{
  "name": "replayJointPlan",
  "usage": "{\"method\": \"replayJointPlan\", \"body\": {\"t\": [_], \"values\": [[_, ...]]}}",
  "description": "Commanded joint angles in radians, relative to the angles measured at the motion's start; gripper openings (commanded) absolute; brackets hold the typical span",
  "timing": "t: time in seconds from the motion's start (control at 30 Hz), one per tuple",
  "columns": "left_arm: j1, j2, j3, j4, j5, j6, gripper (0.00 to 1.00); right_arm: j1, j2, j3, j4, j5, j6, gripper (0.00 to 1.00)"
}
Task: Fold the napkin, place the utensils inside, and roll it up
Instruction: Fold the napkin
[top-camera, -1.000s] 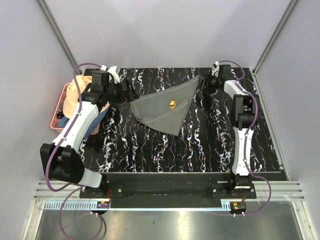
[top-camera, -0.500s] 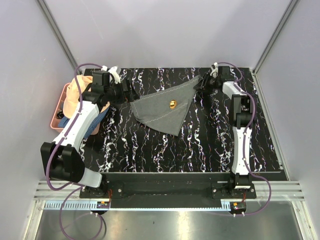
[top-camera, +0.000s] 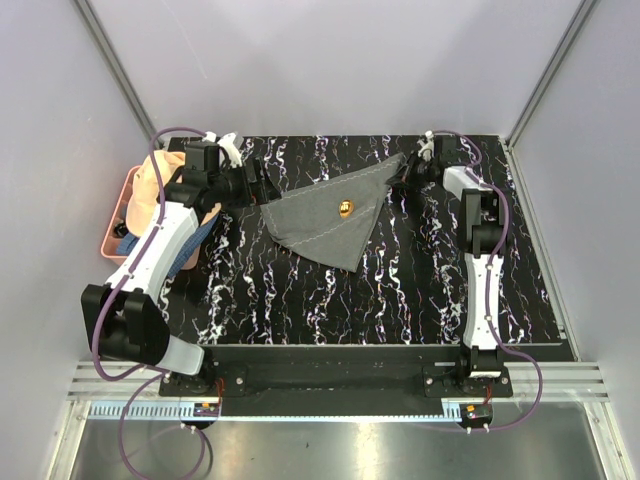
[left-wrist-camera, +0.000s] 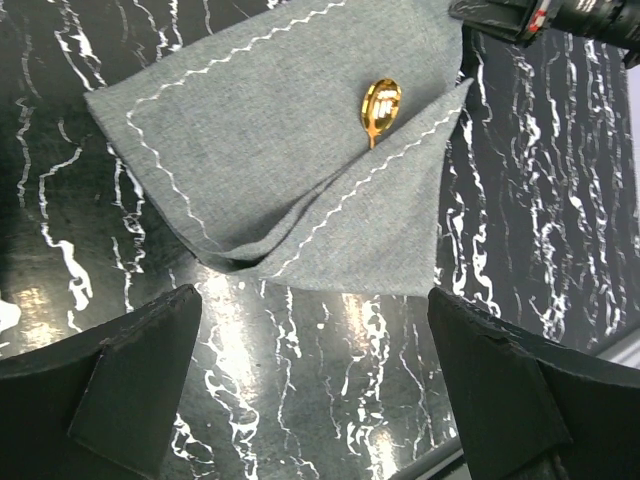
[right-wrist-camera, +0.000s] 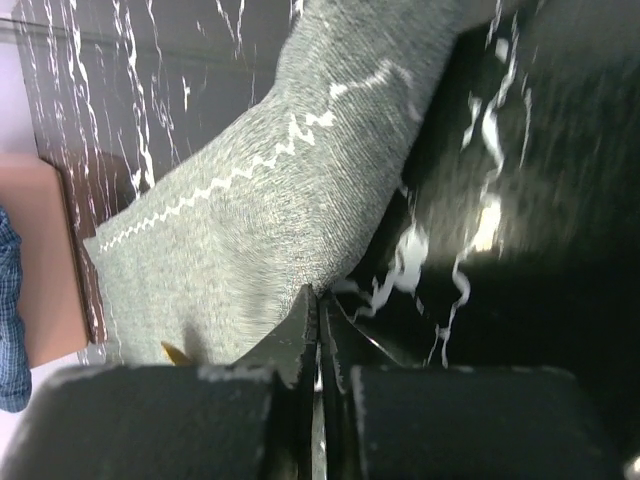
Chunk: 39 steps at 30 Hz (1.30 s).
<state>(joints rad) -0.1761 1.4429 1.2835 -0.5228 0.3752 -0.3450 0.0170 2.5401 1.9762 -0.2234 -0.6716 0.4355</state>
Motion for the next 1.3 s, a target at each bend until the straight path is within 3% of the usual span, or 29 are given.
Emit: {"method": "replayJointPlan", "body": {"t": [0.0,0.27,0.57,0.77,1.0,1.17,1.2,1.27], "values": [[-0.005,-0.004,0.022,0.026,0.062,-0.023,0.99,0.023,-0.078,-0.143,-0.054,0.062,-0.015,0.0],[-0.022,-0.056,0.017,0.032,0.062,-0.019,0.99,0.04,-0.276,-0.479,0.102,0.141,0.052,0.0],[-0.026,-0.137,0.013,0.043,0.068,-0.022,0.99,0.122,-0.549,-0.963,0.312,0.263,0.193,0.0],[-0.026,-0.196,-0.003,0.056,0.068,-0.025,0.99,0.242,-0.693,-1.177,0.384,0.371,0.301,0.0],[-0.026,-0.297,-0.07,0.087,0.061,-0.016,0.99,0.308,-0.877,-1.307,0.386,0.391,0.373,0.01],[-0.026,-0.345,-0.107,0.087,0.053,-0.008,0.99,0.317,-0.981,-1.341,0.309,0.423,0.356,0.14],[-0.026,-0.346,-0.11,0.087,0.056,-0.008,0.99,0.317,-1.015,-1.335,0.29,0.429,0.345,0.23],[-0.028,-0.352,-0.113,0.086,0.053,-0.006,0.99,0.317,-1.046,-1.308,0.233,0.44,0.315,0.33]]}}
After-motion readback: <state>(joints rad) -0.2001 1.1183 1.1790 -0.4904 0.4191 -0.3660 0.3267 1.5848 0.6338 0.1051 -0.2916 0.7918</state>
